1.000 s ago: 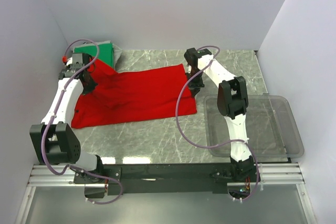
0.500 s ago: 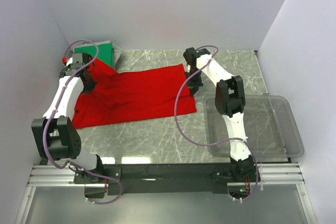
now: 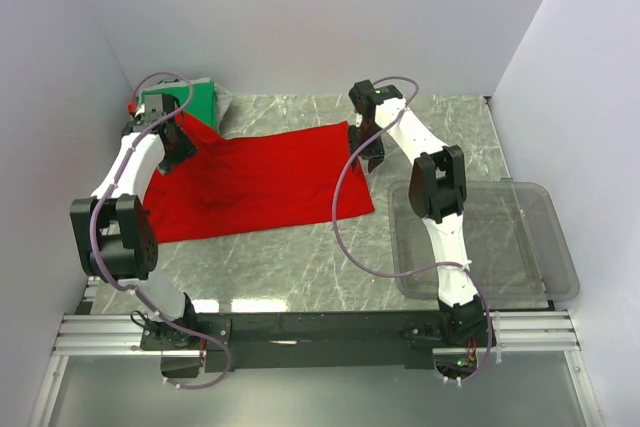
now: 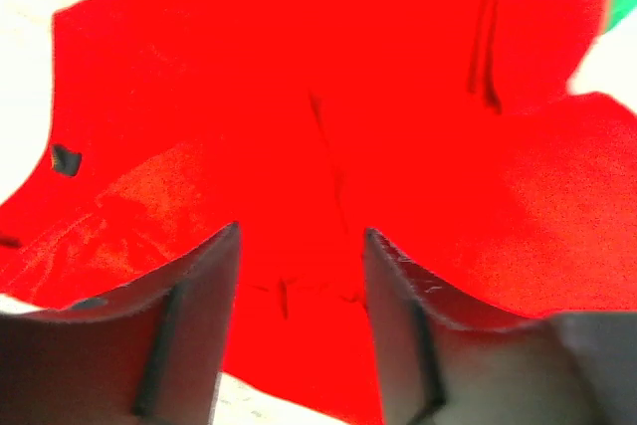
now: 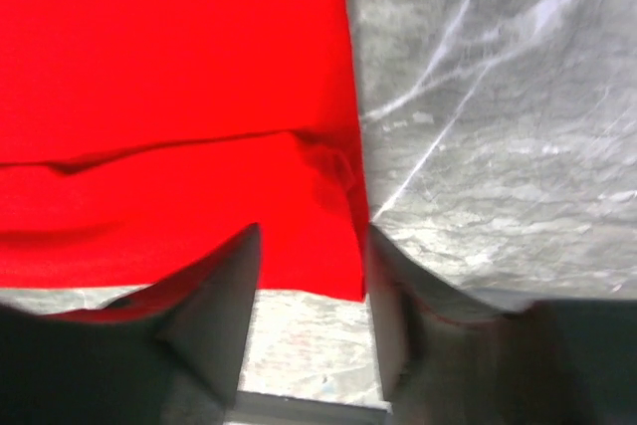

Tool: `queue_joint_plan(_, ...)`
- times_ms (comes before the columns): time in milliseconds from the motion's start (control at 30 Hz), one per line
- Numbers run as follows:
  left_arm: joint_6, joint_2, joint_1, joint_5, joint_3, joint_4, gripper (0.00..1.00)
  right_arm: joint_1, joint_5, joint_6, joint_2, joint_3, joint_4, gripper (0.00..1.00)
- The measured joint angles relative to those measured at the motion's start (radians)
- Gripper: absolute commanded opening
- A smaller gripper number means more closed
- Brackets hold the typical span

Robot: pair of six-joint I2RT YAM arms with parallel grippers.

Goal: Fold and stack the t-shirts
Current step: Fold the tshirt

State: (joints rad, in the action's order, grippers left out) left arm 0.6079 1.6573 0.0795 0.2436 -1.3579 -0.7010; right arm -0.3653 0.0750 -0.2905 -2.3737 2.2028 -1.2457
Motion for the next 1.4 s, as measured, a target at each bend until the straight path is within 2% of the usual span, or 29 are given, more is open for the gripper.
queue_joint_plan(100,0.012,-0.002,0.001,-0.014,-0.021,0.007,0.7,0.0,0.0,-0.001,0.013,0.011,0.017,0.62)
queue_joint_plan(233,0.036,-0.057,0.008,-0.026,0.024,0.037,0.75,0.0,0.005,0.001,0.081,-0.051,0.065,0.63)
queue_joint_plan(400,0.085,-0.242,0.049,-0.055,0.25,0.076,0.79,-0.011,0.068,0.014,0.248,-0.236,0.157,0.63)
queue_joint_plan(533,0.119,-0.327,0.095,-0.099,0.417,0.093,0.8,-0.048,0.118,0.028,0.315,-0.336,0.223,0.62)
queue_joint_plan(767,0.142,-0.32,0.163,-0.169,0.561,0.167,0.81,-0.116,0.19,0.036,0.264,-0.433,0.294,0.62)
queue_joint_plan(1067,0.142,-0.238,0.243,-0.207,0.643,0.325,0.81,-0.108,0.196,0.038,0.214,-0.492,0.361,0.61)
queue_joint_plan(1400,0.174,-0.248,0.309,-0.275,0.683,0.446,0.82,-0.104,0.214,0.021,0.258,-0.632,0.464,0.61)
